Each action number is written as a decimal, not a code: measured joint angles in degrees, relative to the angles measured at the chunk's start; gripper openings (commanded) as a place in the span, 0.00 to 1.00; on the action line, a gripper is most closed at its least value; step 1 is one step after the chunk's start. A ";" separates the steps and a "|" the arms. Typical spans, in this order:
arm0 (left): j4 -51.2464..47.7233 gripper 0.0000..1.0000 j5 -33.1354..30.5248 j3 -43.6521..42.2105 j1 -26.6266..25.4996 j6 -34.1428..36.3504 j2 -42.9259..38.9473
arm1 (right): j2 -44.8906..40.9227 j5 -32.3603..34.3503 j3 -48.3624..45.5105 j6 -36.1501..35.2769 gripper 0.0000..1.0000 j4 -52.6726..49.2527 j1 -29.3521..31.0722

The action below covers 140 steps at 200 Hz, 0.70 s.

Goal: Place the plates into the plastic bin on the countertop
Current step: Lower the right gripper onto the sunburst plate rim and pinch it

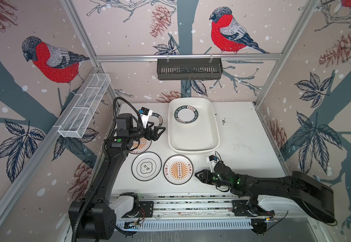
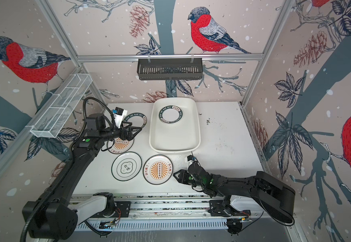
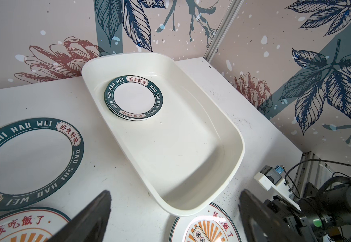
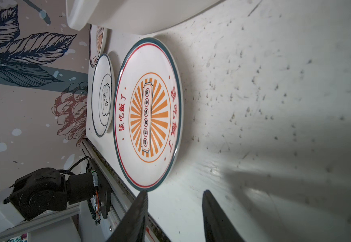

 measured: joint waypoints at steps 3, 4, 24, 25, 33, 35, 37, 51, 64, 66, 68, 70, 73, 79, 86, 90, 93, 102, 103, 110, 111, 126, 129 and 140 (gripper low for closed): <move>0.02 0.95 0.07 0.00 0.00 0.00 -0.02 | 0.28 0.00 0.11 0.35 0.44 0.24 0.00; 0.04 0.95 0.09 0.00 0.00 0.00 -0.02 | 0.46 0.00 0.17 0.59 0.44 0.37 0.02; 0.13 0.95 0.26 0.00 0.00 -0.13 -0.11 | 3.37 0.13 1.20 0.85 0.43 2.51 0.15; 0.13 0.95 0.28 0.00 0.00 -0.15 -0.13 | 3.54 0.15 1.25 0.85 0.43 2.60 0.17; 0.13 0.95 0.37 0.00 0.00 -0.13 -0.24 | 4.31 0.22 1.49 0.92 0.43 3.04 0.22; 0.13 0.95 0.37 0.00 0.00 -0.13 -0.26 | 4.50 0.22 1.55 0.96 0.43 3.15 0.24; 0.13 0.95 0.39 0.00 0.00 -0.13 -0.28 | 4.68 0.22 1.57 1.05 0.43 3.34 0.24; 0.13 0.95 0.66 0.00 0.00 -0.15 -0.42 | 5.99 0.48 1.97 1.33 0.42 4.04 0.28; 0.13 0.95 0.83 0.00 0.00 -0.17 -0.55 | 7.21 0.85 2.47 2.32 0.41 4.22 0.37; 0.13 0.95 0.83 0.00 0.00 -0.17 -0.55 | 7.41 0.87 2.54 2.32 0.41 4.24 0.39; 0.13 0.95 0.87 0.00 0.00 -0.17 -0.57 | 7.56 0.87 2.62 2.32 0.41 4.24 0.39; 0.13 0.95 0.92 0.00 0.00 -0.17 -0.57 | 7.67 0.87 2.67 2.32 0.41 4.24 0.42; 0.15 0.95 1.03 0.00 0.00 -0.17 -0.61 | 7.93 1.03 2.80 2.32 0.40 4.24 0.48; 0.15 0.95 1.07 0.00 0.00 -0.20 -0.63 | 8.33 1.14 3.04 2.34 0.39 4.24 0.55; 0.15 0.95 1.14 0.00 0.00 -0.20 -0.66 | 8.76 1.25 3.39 2.34 0.39 4.24 0.59; 0.15 0.95 1.16 0.00 0.00 -0.20 -0.66 | 8.98 1.27 3.58 2.36 0.39 4.26 0.59; 0.15 0.95 1.16 0.00 0.00 -0.20 -0.66 | 9.11 1.31 3.69 2.36 0.38 4.33 0.61; 0.15 0.95 1.18 0.00 0.00 -0.33 -0.66 | 9.53 1.66 4.02 2.38 0.38 4.61 0.72; 0.15 0.95 1.18 0.00 0.00 -0.37 -0.66 | 9.60 1.77 4.07 2.38 0.38 4.63 0.74; 0.15 0.95 1.20 0.00 0.00 -0.72 -0.68 | 9.94 2.27 4.37 2.40 0.37 4.68 0.87; 0.15 0.95 1.20 0.00 0.00 -0.74 -0.68 | 9.97 2.29 4.42 2.40 0.37 4.68 0.90; 0.15 0.95 1.20 0.00 0.00 -0.90 -0.72 | 10.62 2.60 5.03 2.47 0.36 4.83 0.98; 0.17 0.95 1.20 0.00 0.00 -0.96 -0.74 | 10.71 2.78 5.11 2.49 0.36 4.90 0.98; 0.17 0.95 1.20 0.00 0.00 -0.98 -0.81 | 11.19 3.10 5.49 2.56 0.36 5.05 0.98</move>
